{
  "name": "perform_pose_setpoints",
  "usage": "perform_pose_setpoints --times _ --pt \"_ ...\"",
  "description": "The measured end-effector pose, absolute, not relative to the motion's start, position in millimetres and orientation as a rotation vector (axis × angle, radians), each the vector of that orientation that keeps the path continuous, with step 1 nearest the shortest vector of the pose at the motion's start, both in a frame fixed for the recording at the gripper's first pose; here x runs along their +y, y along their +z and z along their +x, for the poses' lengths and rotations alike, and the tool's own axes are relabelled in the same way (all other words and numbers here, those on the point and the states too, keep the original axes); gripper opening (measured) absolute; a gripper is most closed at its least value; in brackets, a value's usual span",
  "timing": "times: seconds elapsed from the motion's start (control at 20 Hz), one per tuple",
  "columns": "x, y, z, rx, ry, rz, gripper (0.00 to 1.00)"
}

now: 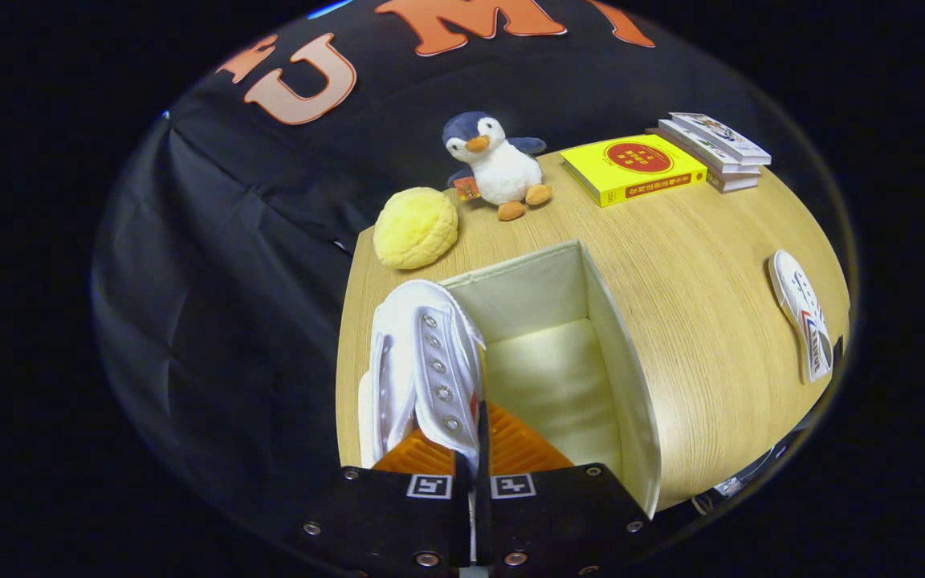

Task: Open the storage box then place both shoes into the box .Put the left shoe in first, then the right shoe, with the right side of both shoes facing outward in a uniform manner.

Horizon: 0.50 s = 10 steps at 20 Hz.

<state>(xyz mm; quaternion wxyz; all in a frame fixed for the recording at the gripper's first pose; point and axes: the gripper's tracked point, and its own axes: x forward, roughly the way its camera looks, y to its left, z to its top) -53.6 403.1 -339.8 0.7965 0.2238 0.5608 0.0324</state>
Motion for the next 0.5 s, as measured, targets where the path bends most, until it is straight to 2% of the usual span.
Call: perform_pose_setpoints --times 0.15,0.3,0.5 --pt "399.8 -345.1 -60.8 1.199 0.044 0.485 0.03" --pt "401.9 -367.4 -86.2 1.294 0.048 0.479 0.03" --pt "415.7 -383.7 -79.4 1.301 0.082 0.462 0.03"
